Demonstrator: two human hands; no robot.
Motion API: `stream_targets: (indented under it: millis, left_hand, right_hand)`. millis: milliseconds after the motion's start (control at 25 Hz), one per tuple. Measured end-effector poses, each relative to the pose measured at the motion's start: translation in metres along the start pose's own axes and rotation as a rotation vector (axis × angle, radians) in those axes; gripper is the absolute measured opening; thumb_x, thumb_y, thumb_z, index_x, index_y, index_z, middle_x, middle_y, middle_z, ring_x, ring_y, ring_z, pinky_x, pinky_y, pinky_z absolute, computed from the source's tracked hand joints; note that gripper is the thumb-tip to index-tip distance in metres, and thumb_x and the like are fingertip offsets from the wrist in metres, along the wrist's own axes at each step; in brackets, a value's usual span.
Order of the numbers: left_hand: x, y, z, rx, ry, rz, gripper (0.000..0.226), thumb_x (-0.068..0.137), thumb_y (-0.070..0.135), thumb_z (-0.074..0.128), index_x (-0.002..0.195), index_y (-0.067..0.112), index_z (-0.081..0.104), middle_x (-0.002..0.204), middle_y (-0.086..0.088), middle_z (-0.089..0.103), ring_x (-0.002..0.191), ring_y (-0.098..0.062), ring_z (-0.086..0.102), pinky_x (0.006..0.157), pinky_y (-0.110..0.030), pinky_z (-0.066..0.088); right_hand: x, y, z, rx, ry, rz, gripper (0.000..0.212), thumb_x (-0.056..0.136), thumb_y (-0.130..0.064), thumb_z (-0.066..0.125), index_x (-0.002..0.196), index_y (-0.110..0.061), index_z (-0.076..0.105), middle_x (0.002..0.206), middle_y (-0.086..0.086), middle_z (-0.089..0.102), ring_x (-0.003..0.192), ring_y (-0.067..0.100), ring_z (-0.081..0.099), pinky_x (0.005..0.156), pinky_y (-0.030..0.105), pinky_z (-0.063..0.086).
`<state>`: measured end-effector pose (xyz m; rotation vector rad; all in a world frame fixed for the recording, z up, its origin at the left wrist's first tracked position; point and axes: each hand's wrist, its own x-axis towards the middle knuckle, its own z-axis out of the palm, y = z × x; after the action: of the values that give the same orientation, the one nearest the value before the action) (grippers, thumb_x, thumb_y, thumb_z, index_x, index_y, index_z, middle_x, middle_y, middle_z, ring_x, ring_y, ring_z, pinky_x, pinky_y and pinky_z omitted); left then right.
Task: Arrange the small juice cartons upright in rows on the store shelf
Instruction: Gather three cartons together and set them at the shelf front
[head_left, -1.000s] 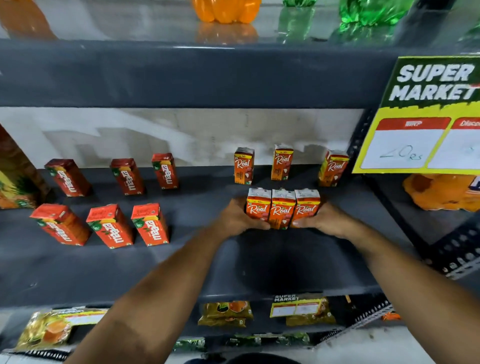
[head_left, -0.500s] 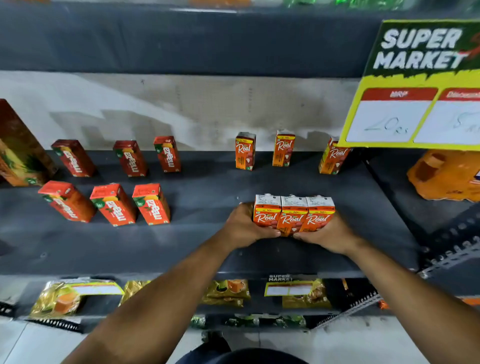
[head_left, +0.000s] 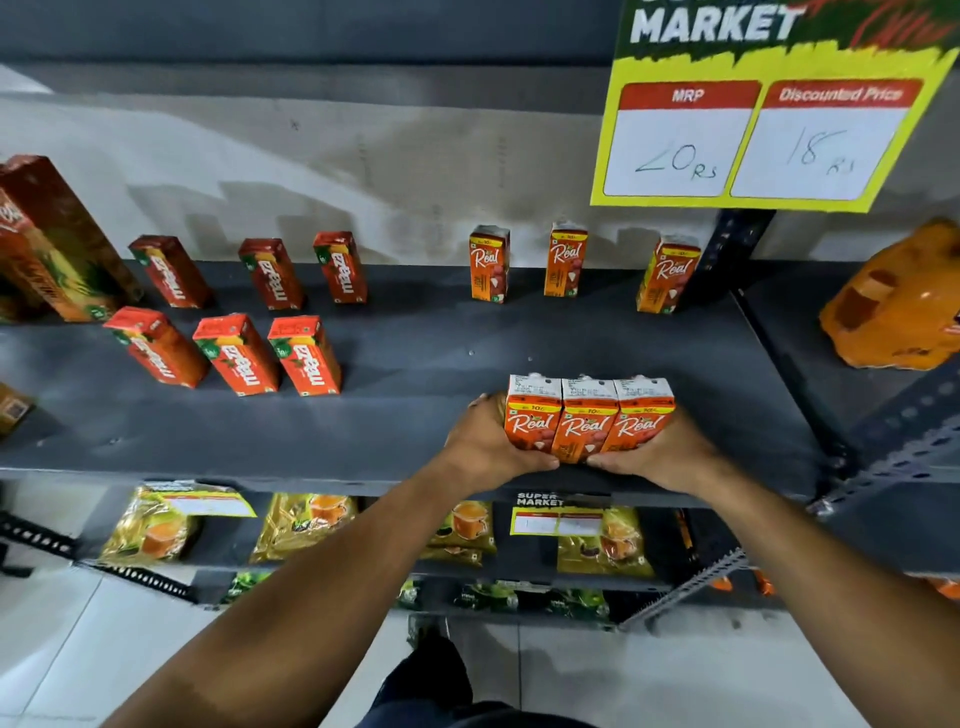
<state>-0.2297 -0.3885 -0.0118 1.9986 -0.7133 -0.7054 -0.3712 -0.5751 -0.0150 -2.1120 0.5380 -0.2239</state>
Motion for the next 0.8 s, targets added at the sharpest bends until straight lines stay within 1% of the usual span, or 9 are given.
stream_targets:
  millis: [80,120,280,400,520,600,640,720,800]
  left_hand:
    - [-0.005,-0.002,0.002,0.015,0.003,0.006,0.072,0.053,0.029,0.094,0.116,0.028,0.059,0.111,0.005,0.069,0.105,-0.013,0.065,0.098,-0.042,0.051]
    - [-0.006,-0.003,0.002,0.031,0.01,0.004,0.072,0.053,0.03,0.094,0.116,0.029,0.059,0.111,0.006,0.068,0.105,-0.013,0.064,0.098,-0.042,0.051]
    - [-0.009,-0.005,0.003,0.1,0.029,0.007,0.072,0.053,0.037,0.093,0.115,0.03,0.058,0.11,0.006,0.068,0.103,-0.012,0.064,0.098,-0.041,0.051]
    - [-0.01,-0.003,0.007,0.143,0.058,0.028,0.068,0.052,0.042,0.091,0.11,0.034,0.057,0.11,0.007,0.067,0.104,-0.012,0.063,0.098,-0.04,0.05]
    - [-0.009,-0.001,0.007,0.158,0.062,0.046,0.069,0.053,0.045,0.09,0.112,0.036,0.055,0.112,0.009,0.065,0.106,-0.011,0.061,0.099,-0.04,0.049]
    - [-0.008,0.0,0.008,0.145,0.058,0.053,0.073,0.054,0.044,0.09,0.116,0.035,0.054,0.114,0.009,0.065,0.107,-0.011,0.061,0.098,-0.041,0.05]
    - [-0.007,0.0,0.009,0.142,0.055,0.062,0.077,0.054,0.043,0.091,0.119,0.035,0.052,0.116,0.008,0.064,0.109,-0.011,0.06,0.099,-0.043,0.05]
    - [-0.008,0.0,0.009,0.133,0.027,0.087,0.093,0.052,0.039,0.092,0.129,0.037,0.04,0.124,0.006,0.06,0.115,-0.013,0.057,0.101,-0.045,0.049]
    - [-0.009,-0.001,0.006,0.044,-0.052,0.104,0.118,0.05,0.03,0.095,0.141,0.044,0.021,0.137,0.005,0.051,0.124,-0.015,0.052,0.105,-0.047,0.045]
  right_hand:
    - [-0.005,0.0,0.001,-0.014,-0.023,-0.021,0.06,0.05,-0.032,0.092,0.089,-0.063,0.059,0.087,-0.042,0.064,0.084,-0.017,0.061,0.064,-0.001,0.043]
    - [-0.007,0.0,0.002,-0.012,-0.027,-0.021,0.059,0.05,-0.033,0.092,0.089,-0.063,0.059,0.086,-0.042,0.064,0.084,-0.017,0.061,0.063,-0.001,0.043]
    - [-0.009,0.005,0.004,0.001,-0.014,-0.004,0.052,0.049,-0.035,0.091,0.091,-0.048,0.063,0.084,-0.038,0.066,0.084,-0.015,0.063,0.065,0.002,0.045]
    - [-0.011,0.008,0.001,0.012,-0.005,-0.015,0.055,0.048,-0.036,0.091,0.095,-0.043,0.063,0.084,-0.035,0.067,0.084,-0.015,0.062,0.065,0.0,0.044]
    - [-0.012,0.008,-0.001,-0.007,-0.013,-0.01,0.062,0.048,-0.041,0.091,0.104,-0.038,0.063,0.091,-0.028,0.066,0.086,-0.018,0.06,0.069,0.004,0.045]
    - [-0.01,0.007,-0.004,-0.003,-0.016,-0.02,0.075,0.044,-0.047,0.091,0.111,-0.043,0.057,0.096,-0.025,0.065,0.09,-0.014,0.061,0.073,0.007,0.047]
    - [-0.01,0.006,-0.005,0.016,-0.015,-0.032,0.088,0.041,-0.046,0.092,0.119,-0.048,0.05,0.104,-0.023,0.064,0.095,-0.009,0.062,0.076,0.008,0.047]
    - [-0.012,0.008,-0.008,0.066,-0.007,-0.045,0.125,0.037,-0.034,0.096,0.135,-0.059,0.023,0.122,-0.016,0.055,0.107,-0.007,0.056,0.086,0.015,0.043]
    - [-0.023,0.01,-0.011,0.096,0.028,-0.04,0.15,0.03,-0.036,0.097,0.139,-0.062,-0.003,0.132,-0.019,0.045,0.117,-0.01,0.048,0.095,0.02,0.037]
